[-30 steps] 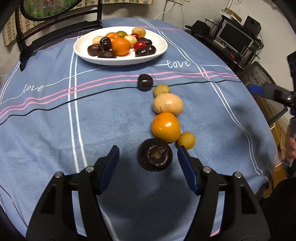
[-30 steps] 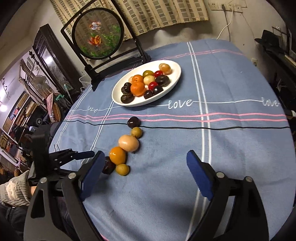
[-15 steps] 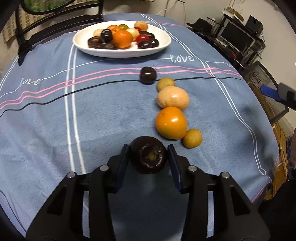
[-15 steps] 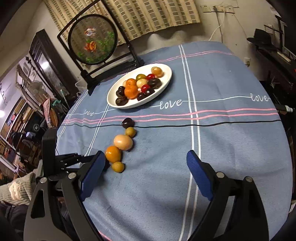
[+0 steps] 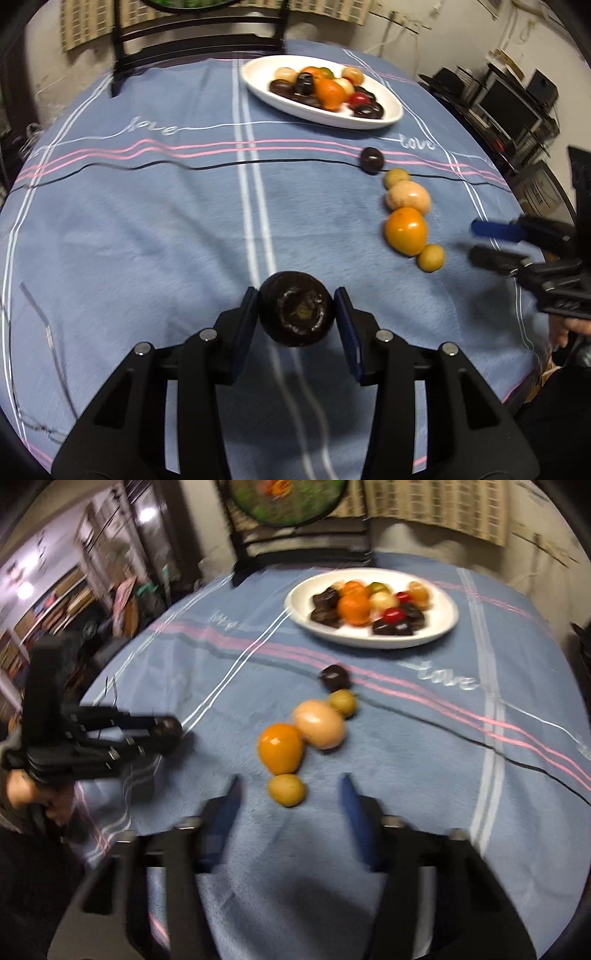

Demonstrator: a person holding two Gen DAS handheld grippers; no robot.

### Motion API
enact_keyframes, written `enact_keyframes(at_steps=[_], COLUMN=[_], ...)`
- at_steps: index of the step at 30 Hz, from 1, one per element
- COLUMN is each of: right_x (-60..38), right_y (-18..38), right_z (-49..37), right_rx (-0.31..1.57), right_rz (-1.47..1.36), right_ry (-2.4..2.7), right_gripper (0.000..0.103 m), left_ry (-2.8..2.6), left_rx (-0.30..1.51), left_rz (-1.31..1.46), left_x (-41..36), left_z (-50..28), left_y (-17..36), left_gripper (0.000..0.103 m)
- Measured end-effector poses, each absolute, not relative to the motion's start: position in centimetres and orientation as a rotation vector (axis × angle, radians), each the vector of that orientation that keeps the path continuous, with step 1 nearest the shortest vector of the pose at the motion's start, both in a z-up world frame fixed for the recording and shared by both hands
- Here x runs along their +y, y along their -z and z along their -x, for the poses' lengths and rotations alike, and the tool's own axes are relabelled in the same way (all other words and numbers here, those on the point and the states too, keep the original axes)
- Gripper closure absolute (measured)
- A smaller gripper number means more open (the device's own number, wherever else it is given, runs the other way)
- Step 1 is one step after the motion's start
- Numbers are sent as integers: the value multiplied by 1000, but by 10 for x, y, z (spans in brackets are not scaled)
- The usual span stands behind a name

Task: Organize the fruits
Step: 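Lower the left tool onto a large dark brown fruit and close it, then grasp a small yellow-brown fruit with the right tool while the left tool holds the brown fruit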

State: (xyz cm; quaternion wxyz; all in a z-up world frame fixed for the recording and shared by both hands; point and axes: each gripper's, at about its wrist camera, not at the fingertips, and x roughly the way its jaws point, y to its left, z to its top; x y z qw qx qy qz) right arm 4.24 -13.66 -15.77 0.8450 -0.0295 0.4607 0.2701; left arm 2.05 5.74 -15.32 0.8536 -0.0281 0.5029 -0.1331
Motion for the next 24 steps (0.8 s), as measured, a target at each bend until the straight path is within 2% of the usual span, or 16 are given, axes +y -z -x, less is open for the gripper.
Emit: enact_keyframes(at_steps=[5,8,15,24], right_x=[-122,-121,-118,-130], right_y=[177,187,200,191], right_z=[-50,-55,-62,-55], right_rx=[1013,1035,1055,1050], right_rz=[85,87,89,44], right_ry=[-587,-576,-580,-578], right_gripper=[58,65,74,75], left_ry=[243,231,233,261], left_rx=[1054,1052,1061,1053], left_rz=[79,88,96,102], left_x=[69,75,74,68], left_z=[-13,-9,-8,-14], left_y=[151,150,154,153], left_gripper=[60,60,60,60])
